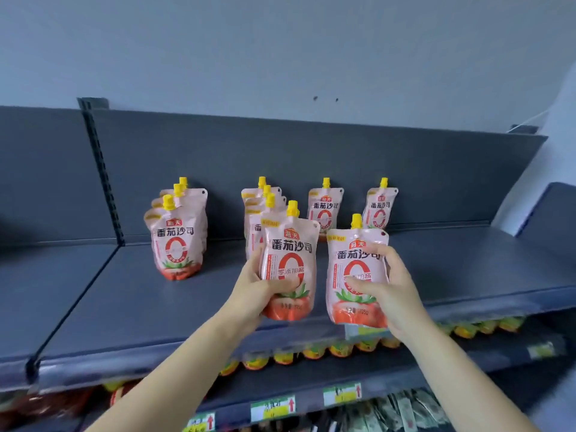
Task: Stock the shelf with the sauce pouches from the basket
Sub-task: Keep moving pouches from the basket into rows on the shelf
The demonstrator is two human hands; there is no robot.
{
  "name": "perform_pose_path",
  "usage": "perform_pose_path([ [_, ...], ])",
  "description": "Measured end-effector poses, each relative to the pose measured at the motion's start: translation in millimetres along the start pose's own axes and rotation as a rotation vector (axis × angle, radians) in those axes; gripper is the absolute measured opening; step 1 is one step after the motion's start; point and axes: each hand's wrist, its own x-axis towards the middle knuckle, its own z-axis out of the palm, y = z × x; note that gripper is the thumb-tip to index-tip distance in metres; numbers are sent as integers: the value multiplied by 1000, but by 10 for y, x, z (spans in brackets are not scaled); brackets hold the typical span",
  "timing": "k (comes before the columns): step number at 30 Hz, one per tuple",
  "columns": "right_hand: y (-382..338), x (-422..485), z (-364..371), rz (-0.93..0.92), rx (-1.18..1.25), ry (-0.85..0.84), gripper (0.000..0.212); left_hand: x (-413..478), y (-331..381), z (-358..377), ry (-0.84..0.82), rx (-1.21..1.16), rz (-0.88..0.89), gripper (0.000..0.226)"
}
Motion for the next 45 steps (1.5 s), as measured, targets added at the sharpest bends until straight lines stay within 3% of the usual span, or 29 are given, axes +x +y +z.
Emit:
perform_pose_path([
  [4,154,596,-210,27,-112,58,61,626,-280,260,-10,-8,-66,64],
  [9,268,1310,-353,-20,-271,-67,64,1134,-461,459,-61,65,-43,62],
  [16,601,1888,-222,-162,-213,-61,61,1319,-473,517,-55,179,-17,72],
  [18,636,1971,-217,-168,-198,-155,65,1273,-437,456,-46,260,35,74],
  [23,614,2017,-519,-193,-379,-527,90,1037,-358,302,-106,664,239,113],
  [27,692,2084,-680,-245,-389,-492,91,918,-459,270,56,890,417,132],
  [30,771,2183,-543,-315,-390,-486,86,939,-530,300,47,897,499,124],
  [38,803,2517,-196,-477,-474,-585,80,1083,-492,411,-21,756,377,131],
  [45,798,2549,-266,-500,-588,-624,92,1098,-541,369,-79,733,345,131],
])
